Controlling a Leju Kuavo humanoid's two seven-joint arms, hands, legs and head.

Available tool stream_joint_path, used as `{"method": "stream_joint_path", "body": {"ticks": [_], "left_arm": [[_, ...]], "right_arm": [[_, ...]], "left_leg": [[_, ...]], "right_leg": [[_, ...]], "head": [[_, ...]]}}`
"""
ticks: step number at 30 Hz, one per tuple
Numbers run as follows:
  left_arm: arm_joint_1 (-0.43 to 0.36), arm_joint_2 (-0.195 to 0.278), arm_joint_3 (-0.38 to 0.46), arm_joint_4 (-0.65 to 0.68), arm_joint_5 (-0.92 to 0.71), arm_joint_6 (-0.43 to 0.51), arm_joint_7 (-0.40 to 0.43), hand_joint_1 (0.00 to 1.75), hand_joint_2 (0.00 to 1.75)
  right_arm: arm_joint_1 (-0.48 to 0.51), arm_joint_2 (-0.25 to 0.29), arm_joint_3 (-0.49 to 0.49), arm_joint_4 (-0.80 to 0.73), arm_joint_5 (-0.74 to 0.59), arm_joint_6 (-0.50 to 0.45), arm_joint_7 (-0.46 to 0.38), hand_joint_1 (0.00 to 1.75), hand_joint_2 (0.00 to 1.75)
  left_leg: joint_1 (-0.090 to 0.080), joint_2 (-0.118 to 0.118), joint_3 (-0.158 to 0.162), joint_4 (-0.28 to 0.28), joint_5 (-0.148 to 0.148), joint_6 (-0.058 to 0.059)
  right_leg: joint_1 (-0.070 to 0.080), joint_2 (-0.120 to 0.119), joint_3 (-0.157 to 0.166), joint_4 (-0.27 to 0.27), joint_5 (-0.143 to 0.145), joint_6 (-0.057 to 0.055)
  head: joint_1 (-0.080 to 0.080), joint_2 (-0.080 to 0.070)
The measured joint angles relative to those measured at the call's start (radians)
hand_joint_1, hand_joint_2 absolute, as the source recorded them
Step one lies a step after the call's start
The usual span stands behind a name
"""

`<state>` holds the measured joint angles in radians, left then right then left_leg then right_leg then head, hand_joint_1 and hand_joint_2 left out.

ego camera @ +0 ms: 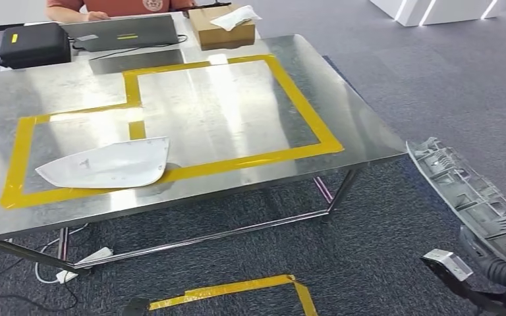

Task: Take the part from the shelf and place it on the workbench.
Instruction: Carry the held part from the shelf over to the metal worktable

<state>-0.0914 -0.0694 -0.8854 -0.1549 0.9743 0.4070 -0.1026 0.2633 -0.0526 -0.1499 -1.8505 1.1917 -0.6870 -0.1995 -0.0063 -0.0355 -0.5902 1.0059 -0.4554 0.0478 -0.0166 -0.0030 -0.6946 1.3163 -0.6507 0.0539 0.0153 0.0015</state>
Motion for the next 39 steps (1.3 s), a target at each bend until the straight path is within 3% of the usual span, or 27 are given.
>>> {"method": "stream_joint_path", "body": {"ticks": [39], "left_arm": [[0.000, 0.000, 0.000, 0.000, 0.000, 0.000, 0.000, 0.00, 1.75]], "right_arm": [[0.000, 0.000, 0.000, 0.000, 0.000, 0.000, 0.000, 1.75, 1.75]], "left_leg": [[0.000, 0.000, 0.000, 0.000, 0.000, 0.000]], "right_leg": [[0.000, 0.000, 0.000, 0.000, 0.000, 0.000]], "head": [[0.000, 0.000]]}}
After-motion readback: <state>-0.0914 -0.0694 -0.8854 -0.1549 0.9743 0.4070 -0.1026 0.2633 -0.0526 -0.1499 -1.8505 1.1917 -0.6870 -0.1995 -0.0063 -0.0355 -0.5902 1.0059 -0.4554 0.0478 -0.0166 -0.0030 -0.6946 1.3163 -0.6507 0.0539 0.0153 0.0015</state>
